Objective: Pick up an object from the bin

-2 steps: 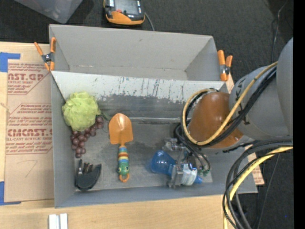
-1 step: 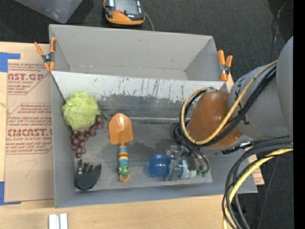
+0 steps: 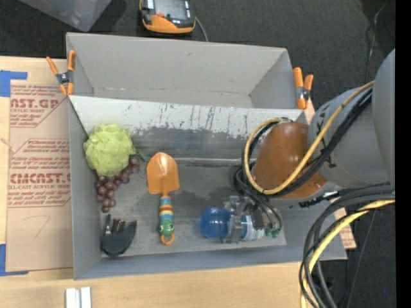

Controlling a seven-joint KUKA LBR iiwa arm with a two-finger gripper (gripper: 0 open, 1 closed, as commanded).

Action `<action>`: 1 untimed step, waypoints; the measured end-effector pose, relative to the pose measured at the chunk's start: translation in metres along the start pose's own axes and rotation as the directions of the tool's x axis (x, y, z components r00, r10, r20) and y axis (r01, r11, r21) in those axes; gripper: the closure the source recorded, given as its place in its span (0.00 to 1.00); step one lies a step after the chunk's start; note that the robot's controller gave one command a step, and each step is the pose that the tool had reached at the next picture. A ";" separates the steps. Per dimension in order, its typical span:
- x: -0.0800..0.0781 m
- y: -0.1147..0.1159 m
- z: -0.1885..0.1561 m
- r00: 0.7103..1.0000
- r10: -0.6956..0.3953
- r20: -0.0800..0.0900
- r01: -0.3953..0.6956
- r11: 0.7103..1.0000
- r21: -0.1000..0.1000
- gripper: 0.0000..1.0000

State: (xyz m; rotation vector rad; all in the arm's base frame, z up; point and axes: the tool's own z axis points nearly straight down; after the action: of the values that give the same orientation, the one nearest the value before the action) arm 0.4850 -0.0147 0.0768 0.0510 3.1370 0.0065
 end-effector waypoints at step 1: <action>0.001 0.000 -0.005 1.000 0.000 -0.001 0.000 1.000 0.000 1.00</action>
Offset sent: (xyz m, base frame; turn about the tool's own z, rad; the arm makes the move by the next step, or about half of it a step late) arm -0.0006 0.0000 0.0292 0.0002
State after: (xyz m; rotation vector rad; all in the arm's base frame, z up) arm 0.4845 -0.0145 0.0821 0.0514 3.1384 0.0069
